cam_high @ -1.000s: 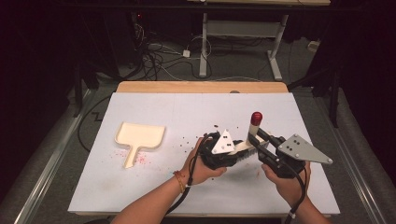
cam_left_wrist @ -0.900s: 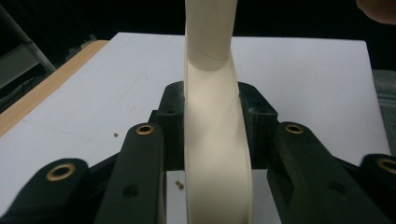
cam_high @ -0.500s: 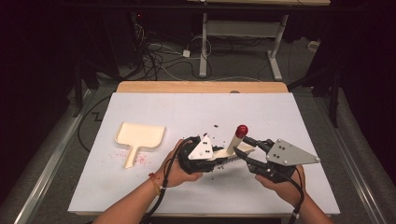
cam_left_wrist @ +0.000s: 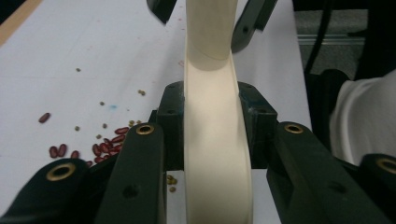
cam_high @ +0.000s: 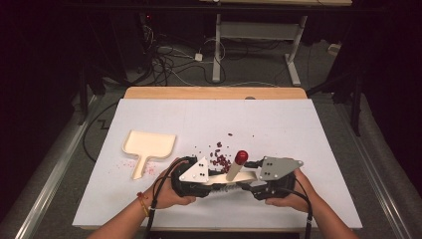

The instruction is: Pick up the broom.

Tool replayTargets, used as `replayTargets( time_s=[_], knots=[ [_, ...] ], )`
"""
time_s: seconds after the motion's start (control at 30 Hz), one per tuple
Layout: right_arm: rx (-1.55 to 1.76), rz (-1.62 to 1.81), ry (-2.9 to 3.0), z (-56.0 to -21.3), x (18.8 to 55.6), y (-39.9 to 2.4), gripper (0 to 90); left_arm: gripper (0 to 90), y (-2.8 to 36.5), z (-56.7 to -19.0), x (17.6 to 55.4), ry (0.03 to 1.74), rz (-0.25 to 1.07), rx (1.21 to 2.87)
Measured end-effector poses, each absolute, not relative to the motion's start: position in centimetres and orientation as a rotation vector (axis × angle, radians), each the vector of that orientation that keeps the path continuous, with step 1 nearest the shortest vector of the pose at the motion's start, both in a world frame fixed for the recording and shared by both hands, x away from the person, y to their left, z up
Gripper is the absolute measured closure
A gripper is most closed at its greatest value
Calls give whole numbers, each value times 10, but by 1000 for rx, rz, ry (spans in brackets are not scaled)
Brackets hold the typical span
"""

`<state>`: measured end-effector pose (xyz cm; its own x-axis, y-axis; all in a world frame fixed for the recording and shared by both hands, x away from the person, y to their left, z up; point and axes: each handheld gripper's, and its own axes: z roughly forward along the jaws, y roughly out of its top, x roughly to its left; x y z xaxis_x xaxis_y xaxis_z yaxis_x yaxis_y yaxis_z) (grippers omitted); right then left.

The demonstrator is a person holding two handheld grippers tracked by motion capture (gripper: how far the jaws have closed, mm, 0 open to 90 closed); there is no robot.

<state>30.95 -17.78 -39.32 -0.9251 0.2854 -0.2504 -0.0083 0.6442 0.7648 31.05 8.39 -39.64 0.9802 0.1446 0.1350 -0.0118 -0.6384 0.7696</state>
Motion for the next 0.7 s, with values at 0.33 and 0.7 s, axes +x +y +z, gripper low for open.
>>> replayTargets(
  time_s=[0.33,0.7],
  knots=[
    [33,1111,2744,-415,316,-153,639,652,83,-402,308,-17,178,2293],
    [167,1104,2657,-410,320,-162,676,352,109,-396,309,202,420,2236]
  ],
)
